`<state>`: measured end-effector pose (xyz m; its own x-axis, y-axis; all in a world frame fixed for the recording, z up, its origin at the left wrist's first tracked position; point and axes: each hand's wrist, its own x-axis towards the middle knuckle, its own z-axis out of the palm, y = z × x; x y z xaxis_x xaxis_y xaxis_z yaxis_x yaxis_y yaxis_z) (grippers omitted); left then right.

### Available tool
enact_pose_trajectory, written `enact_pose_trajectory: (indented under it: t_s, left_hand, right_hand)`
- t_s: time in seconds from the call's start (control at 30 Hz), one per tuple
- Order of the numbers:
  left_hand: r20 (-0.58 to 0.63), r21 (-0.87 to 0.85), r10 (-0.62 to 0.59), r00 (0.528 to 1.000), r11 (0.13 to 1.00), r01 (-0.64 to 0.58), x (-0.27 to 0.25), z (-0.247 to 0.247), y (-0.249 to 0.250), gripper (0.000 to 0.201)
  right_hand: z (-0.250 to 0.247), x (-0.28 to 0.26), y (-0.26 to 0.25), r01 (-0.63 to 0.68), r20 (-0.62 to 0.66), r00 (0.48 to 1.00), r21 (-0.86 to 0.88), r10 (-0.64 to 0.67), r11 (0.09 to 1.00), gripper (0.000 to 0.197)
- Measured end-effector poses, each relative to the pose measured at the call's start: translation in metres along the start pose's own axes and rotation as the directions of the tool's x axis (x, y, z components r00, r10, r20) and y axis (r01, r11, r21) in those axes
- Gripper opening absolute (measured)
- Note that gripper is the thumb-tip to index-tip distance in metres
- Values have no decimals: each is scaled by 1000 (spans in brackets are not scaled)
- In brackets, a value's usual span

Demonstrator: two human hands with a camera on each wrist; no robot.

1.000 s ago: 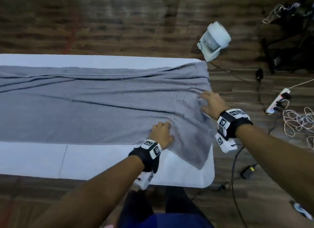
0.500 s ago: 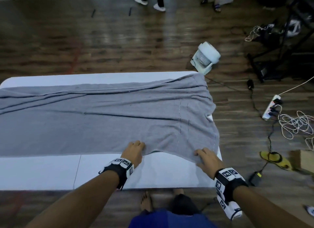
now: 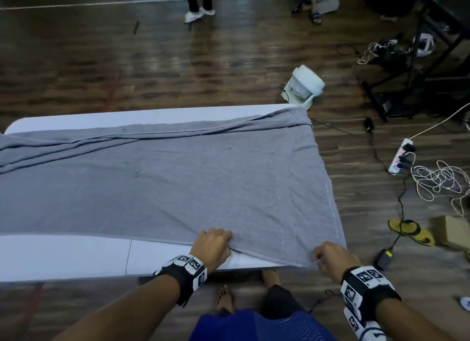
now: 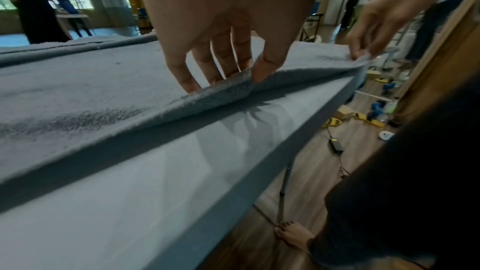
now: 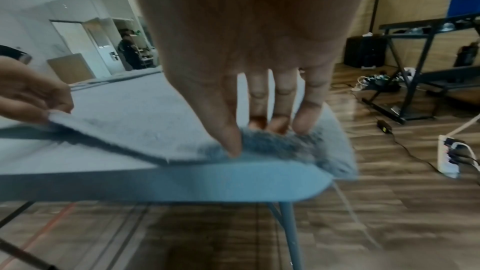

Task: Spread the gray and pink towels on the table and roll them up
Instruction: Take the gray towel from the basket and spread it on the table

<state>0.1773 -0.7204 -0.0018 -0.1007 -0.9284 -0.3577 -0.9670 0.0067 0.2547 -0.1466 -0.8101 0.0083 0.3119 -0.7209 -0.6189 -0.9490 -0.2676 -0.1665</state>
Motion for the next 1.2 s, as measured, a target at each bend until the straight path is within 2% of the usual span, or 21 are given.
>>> enact_pose_trajectory:
  t_s: [0.1, 0.17, 0.27, 0.33, 0.4, 0.53, 0.63, 0.73, 0.8, 0.87, 0.97, 1.07, 1.13, 1.2]
  left_hand:
    - [-39, -31, 53, 998, 998, -54, -14, 2, -3, 14]
    - [-56, -76, 27, 998, 997, -32, -18, -2, -3, 15]
    - [-43, -110, 26, 999, 993, -31, -23, -7, -2, 21]
    - [-35, -140, 61, 998, 988, -65, -25, -10, 0, 19]
    - [-39, -163, 93, 995, 982, -99, -28, -11, 1, 18]
    - [-63, -215, 140, 988, 965, -150, -33, -12, -5, 17]
    - [18, -161, 195, 981, 969, -189, -35, -10, -21, 22]
    - [42, 28, 117, 992, 993, -118, -42, -9, -46, 24]
    - [34, 81, 30, 999, 996, -33, -51, -8, -62, 28]
    - [26, 39, -12, 1000, 999, 11, -63, -5, -72, 25]
    - [28, -112, 8, 1000, 994, -4, -79, -4, -72, 23]
    - [-47, -185, 2, 999, 983, -11, -85, -7, -69, 23]
    - [-107, -247, 4, 994, 968, -31, -88, -12, -68, 24]
    - [-108, -258, 12, 994, 965, -40, -91, -15, -72, 27]
  right_hand:
    - [-6, -3, -22, 21, -6, 1000, -99, -21, 995, 12]
    - [-5, 0, -42, 114, -38, 992, -86, -118, 990, 30]
    - [5, 5, -86, 288, -85, 955, 43, -284, 957, 44]
    - [17, 7, -115, 345, -95, 937, 94, -336, 934, 51]
    - [25, 7, -137, 343, -114, 937, 132, -330, 930, 49]
    - [32, 8, -152, 332, -113, 941, 122, -319, 935, 19]
    - [33, 3, -143, 351, -120, 934, 143, -336, 925, 15]
    - [32, -2, -134, 381, -41, 925, 104, -379, 919, 11]
    - [30, -1, -133, 376, 7, 926, 88, -378, 923, 10]
    - [27, 5, -139, 384, 25, 921, 93, -388, 919, 14]
    - [31, 14, -163, 439, 0, 895, 173, -446, 882, 38]
    - [37, 20, -207, 483, 28, 865, 226, -501, 846, 54]
    - [42, 22, -236, 484, 71, 858, 220, -509, 847, 46]
    - [48, 22, -253, 481, 57, 865, 191, -499, 856, 25]
